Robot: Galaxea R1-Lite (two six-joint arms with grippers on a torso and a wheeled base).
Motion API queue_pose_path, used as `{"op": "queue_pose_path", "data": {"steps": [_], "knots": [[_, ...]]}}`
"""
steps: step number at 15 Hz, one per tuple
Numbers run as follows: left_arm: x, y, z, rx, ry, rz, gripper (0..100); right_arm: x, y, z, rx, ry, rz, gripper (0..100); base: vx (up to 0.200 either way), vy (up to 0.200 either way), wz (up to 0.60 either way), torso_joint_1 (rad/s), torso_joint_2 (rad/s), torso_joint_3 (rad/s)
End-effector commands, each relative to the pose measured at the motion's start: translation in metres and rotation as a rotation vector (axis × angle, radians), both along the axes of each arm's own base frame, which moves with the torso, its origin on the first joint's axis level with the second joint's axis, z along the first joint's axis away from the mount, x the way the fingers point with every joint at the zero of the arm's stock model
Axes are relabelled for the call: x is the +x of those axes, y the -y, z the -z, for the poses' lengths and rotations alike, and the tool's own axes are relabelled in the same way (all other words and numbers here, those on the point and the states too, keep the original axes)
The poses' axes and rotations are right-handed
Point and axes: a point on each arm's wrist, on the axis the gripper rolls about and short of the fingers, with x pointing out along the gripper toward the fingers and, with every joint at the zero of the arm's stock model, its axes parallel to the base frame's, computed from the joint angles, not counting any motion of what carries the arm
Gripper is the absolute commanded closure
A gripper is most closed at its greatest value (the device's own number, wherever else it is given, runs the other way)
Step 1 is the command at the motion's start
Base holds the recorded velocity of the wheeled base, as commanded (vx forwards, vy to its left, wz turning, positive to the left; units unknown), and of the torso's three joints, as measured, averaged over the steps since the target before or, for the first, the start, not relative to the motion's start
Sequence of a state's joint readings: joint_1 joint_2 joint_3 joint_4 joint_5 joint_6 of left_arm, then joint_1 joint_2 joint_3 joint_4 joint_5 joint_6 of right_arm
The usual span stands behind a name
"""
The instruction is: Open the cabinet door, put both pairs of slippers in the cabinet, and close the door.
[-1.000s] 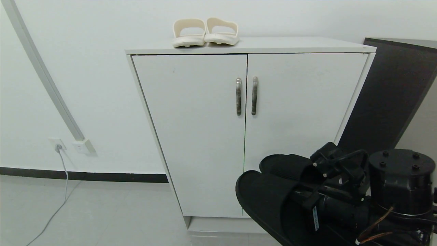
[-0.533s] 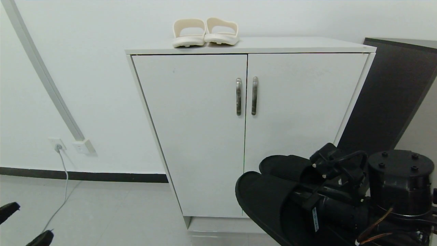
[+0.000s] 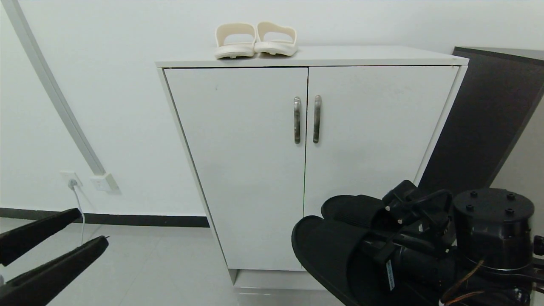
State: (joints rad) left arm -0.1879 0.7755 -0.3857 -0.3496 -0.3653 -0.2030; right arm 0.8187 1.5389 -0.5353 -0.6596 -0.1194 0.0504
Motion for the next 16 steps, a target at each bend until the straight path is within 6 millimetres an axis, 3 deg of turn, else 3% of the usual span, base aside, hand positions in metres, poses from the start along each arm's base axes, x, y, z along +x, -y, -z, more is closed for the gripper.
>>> {"op": "queue_pose_path", "data": {"steps": [1, 7, 9, 11, 13, 16], "knots": [[0.02, 0.007, -0.005, 0.016, -0.045, 0.012, 0, 0.002, -0.002, 0.003, -0.004, -0.006, 0.002, 100, 0.0, 0.0, 0.0, 0.0, 0.0, 0.0], [0.051, 0.041, -0.033, 0.033, -0.044, 0.118, 0, 0.006, -0.006, 0.006, 0.015, 0.012, 0.002, 100, 0.0, 0.0, 0.0, 0.0, 0.0, 0.0], [0.069, 0.068, -0.047, 0.036, -0.034, 0.155, 0, 0.006, -0.007, 0.004, 0.025, 0.01, -0.025, 100, 0.0, 0.0, 0.0, 0.0, 0.0, 0.0], [0.078, 0.09, -0.052, 0.039, -0.028, 0.19, 0, 0.007, -0.006, 0.004, 0.027, 0.01, -0.026, 100, 0.0, 0.0, 0.0, 0.0, 0.0, 0.0], [0.101, 0.12, -0.054, 0.064, -0.048, 0.142, 0, 0.009, -0.007, 0.003, 0.031, 0.013, -0.021, 100, 0.0, 0.0, 0.0, 0.0, 0.0, 0.0], [0.117, 0.146, -0.068, 0.041, -0.019, 0.209, 0, 0.01, -0.007, 0.003, 0.032, 0.012, -0.019, 100, 0.0, 0.0, 0.0, 0.0, 0.0, 0.0]]}}
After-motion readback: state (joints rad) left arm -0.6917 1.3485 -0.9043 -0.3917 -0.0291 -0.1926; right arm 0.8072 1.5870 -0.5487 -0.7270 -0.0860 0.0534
